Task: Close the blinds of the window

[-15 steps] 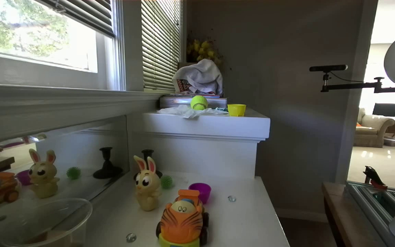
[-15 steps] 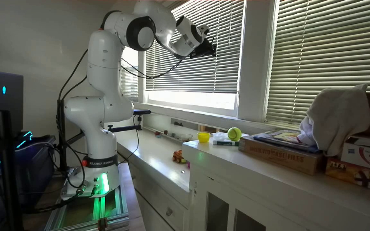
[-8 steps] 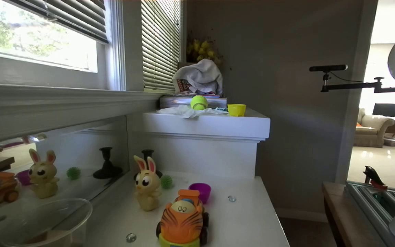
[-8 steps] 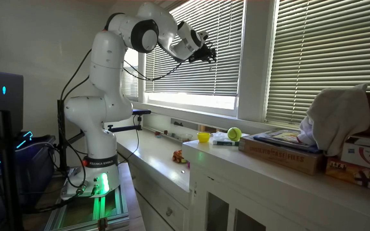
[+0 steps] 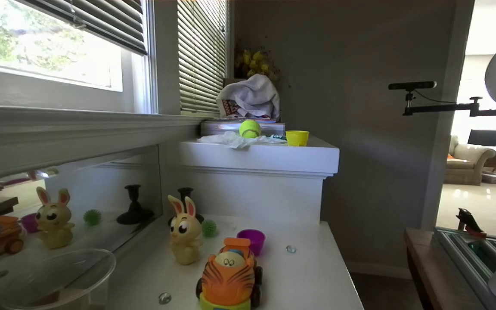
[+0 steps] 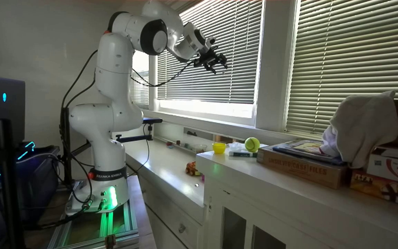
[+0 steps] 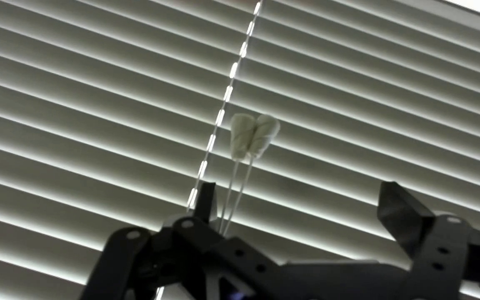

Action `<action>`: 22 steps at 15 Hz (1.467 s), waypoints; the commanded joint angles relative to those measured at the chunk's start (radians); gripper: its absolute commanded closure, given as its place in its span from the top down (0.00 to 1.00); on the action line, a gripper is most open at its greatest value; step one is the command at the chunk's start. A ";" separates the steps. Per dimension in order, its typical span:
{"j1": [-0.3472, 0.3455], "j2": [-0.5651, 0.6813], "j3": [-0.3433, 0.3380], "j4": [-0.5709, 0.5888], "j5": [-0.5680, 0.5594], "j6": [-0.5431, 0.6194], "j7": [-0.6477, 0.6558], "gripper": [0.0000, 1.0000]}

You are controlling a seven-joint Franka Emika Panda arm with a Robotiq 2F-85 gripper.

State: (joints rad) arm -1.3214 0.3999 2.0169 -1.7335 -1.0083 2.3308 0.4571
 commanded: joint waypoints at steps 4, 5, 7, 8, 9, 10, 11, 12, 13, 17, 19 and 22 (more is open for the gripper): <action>-0.103 0.039 0.194 -0.057 -0.010 -0.238 0.045 1.00; -0.114 0.050 0.216 -0.066 -0.005 -0.268 0.058 1.00; -0.065 0.100 0.217 -0.075 -0.034 -0.350 0.089 1.00; -0.067 0.112 0.229 -0.080 -0.039 -0.383 0.107 1.00; -0.064 0.133 0.237 -0.089 -0.037 -0.406 0.114 1.00; -0.025 0.086 0.185 -0.049 -0.034 -0.384 0.084 1.00; -0.028 0.100 0.195 -0.056 -0.033 -0.401 0.090 1.00; -0.030 0.109 0.200 -0.060 -0.031 -0.405 0.092 1.00; -0.033 0.115 0.202 -0.064 -0.030 -0.404 0.092 1.00; -0.035 0.121 0.203 -0.066 -0.029 -0.403 0.092 1.00; -0.034 0.121 0.203 -0.066 -0.029 -0.403 0.092 1.00; -0.034 0.121 0.203 -0.066 -0.029 -0.403 0.092 1.00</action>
State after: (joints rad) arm -1.3959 0.5047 2.2403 -1.8088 -1.0135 1.9477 0.5410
